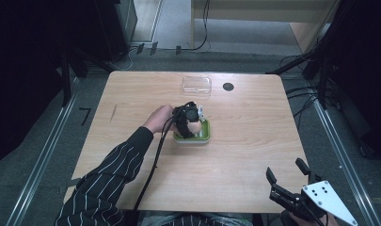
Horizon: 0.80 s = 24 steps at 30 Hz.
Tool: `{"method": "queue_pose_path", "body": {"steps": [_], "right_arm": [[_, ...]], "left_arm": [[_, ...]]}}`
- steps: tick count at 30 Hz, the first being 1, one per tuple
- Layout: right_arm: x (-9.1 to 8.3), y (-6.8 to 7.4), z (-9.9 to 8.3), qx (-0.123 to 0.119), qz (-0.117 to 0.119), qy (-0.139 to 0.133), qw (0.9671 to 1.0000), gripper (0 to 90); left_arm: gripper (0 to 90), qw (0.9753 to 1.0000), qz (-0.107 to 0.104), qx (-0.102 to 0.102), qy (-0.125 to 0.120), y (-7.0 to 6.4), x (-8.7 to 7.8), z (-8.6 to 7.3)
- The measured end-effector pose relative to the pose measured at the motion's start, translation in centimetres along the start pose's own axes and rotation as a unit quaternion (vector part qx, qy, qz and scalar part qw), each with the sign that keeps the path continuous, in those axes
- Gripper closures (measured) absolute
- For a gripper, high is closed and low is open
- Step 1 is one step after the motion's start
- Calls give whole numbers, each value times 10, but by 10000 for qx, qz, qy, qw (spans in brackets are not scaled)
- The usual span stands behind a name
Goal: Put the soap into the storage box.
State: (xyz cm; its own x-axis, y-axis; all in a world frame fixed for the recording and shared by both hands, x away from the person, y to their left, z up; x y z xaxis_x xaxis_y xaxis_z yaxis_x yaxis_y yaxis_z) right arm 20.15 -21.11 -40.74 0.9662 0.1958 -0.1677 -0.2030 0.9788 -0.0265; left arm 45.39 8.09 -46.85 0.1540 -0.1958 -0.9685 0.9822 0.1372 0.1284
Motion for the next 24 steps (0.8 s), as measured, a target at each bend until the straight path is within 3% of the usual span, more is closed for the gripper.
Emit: {"method": "queue_pose_path", "body": {"steps": [24], "right_arm": [[0, 0, 0, 5, 0, 0, 10000, 132]], "left_arm": [[332, 9998, -123, -133, -64, 3, 7, -2]]}}
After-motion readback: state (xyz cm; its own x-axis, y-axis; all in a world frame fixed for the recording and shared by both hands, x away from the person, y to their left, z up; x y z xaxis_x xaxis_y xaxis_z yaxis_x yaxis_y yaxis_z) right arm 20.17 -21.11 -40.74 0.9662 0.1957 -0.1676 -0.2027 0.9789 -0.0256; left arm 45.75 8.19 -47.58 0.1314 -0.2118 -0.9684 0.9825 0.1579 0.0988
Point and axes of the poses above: each handheld gripper's, and its own axes: x roughly forward along the jaws, z roughly out of its top, y roughly to its left, the point moved 4 cm from there along x, roughly forward along the jaws, and after that the axes turned 4 degrees about -z, right-handed, at the moved point
